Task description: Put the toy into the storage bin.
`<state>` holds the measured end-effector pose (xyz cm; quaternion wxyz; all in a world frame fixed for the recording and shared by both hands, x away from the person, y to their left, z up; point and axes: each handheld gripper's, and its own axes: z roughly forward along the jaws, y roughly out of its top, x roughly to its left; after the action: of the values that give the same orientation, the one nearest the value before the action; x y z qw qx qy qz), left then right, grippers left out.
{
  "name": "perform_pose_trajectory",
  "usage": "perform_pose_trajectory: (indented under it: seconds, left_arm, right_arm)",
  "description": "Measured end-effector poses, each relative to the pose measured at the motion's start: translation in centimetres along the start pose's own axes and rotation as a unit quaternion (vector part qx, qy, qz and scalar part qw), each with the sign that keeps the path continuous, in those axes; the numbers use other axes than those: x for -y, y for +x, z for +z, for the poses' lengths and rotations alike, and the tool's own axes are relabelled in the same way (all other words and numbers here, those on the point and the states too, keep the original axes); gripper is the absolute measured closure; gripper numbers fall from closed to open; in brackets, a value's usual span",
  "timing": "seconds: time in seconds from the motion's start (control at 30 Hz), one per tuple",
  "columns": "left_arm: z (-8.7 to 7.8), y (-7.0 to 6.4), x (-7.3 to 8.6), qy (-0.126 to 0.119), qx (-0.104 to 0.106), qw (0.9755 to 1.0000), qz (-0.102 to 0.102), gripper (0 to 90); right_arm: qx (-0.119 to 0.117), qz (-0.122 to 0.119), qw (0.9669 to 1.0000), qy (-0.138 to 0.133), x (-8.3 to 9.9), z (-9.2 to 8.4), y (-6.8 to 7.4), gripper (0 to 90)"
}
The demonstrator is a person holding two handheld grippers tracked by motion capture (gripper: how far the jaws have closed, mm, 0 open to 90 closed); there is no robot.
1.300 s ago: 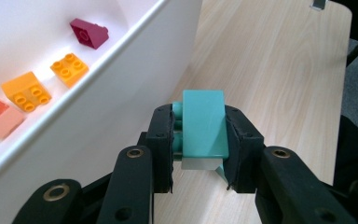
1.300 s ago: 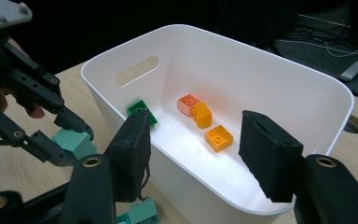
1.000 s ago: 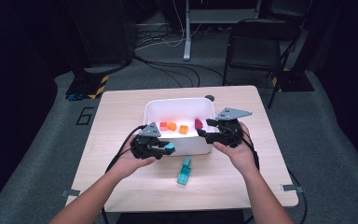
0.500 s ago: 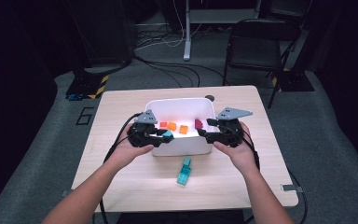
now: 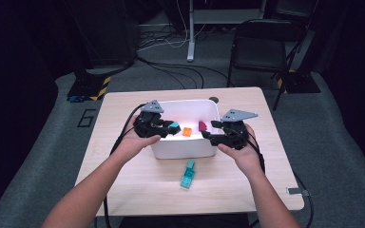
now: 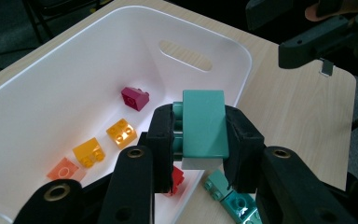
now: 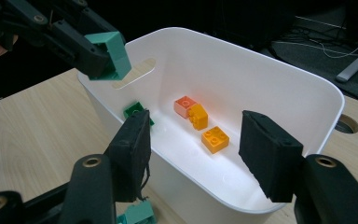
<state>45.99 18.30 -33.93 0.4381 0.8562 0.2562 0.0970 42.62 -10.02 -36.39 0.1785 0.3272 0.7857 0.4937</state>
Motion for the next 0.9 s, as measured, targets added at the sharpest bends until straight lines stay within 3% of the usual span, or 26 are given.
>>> perform_pose_trajectory:
  seconds: [0.3, 0.9]
  left_arm:
    - [0.9, 0.6, -1.8, -0.001, -0.006, 1.0, 0.0, 66.8]
    - [4.8, 1.9, -4.3, 0.018, -0.003, 0.9998, 0.0, 66.8]
  right_arm:
    - [0.002, 0.003, 1.0, -0.002, 0.0, -0.2, -0.1, 42.6]
    - [0.005, 0.006, 0.9999, -0.011, -0.1, -0.6, -0.6, 42.6]
